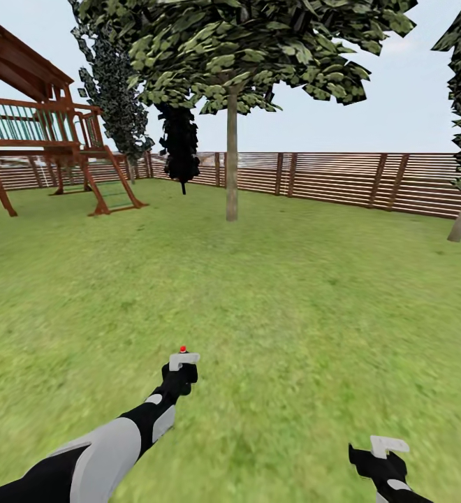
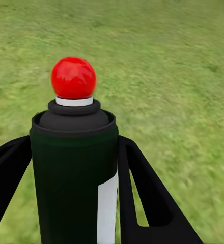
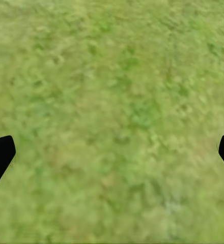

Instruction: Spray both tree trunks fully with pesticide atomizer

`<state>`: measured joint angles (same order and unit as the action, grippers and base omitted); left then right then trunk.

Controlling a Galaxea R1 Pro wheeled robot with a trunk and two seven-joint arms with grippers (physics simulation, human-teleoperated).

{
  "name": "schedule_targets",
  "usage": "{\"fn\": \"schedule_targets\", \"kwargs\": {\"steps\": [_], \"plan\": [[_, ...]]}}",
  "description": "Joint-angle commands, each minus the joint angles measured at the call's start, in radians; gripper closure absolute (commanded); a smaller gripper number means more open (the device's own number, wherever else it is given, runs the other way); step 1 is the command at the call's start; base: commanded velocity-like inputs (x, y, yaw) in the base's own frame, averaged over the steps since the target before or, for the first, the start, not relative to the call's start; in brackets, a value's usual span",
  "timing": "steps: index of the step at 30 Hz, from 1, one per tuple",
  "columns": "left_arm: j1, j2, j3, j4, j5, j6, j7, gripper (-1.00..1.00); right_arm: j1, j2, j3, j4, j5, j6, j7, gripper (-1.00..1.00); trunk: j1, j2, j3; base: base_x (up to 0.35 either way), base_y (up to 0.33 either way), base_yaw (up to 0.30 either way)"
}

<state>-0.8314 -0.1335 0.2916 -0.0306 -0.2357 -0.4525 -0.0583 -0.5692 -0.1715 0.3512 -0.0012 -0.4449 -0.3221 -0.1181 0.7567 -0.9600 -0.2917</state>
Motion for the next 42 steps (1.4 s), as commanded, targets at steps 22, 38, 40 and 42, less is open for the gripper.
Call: {"fn": "schedule_targets", "kwargs": {"steps": [22, 38, 40, 42], "plan": [[0.003, -0.001, 0.001, 0.002, 0.001, 0.000, 0.002, 1.00, 0.000, 0.001, 0.002, 0.001, 0.002, 0.001, 0.000, -1.00, 0.000, 0.000, 0.000, 0.350, 0.000, 0.000], [0.023, 0.014, -0.002, -0.002, 0.000, 0.000, 0.002, 1.00, 0.000, 0.001, 0.002, 0.001, 0.002, 0.002, 0.000, -1.00, 0.000, 0.000, 0.000, 0.350, 0.000, 0.000], [0.023, 0.014, -0.002, -0.002, 0.000, 0.000, 0.002, 1.00, -0.001, 0.001, 0.002, 0.001, 0.002, 0.002, 0.000, -1.00, 0.000, 0.000, 0.000, 0.350, 0.000, 0.000], [0.023, 0.014, -0.002, -0.002, 0.000, 0.000, 0.002, 1.00, -0.001, 0.001, 0.002, 0.001, 0.002, 0.002, 0.001, -1.00, 0.000, 0.000, 0.000, 0.350, 0.000, 0.000]]}}
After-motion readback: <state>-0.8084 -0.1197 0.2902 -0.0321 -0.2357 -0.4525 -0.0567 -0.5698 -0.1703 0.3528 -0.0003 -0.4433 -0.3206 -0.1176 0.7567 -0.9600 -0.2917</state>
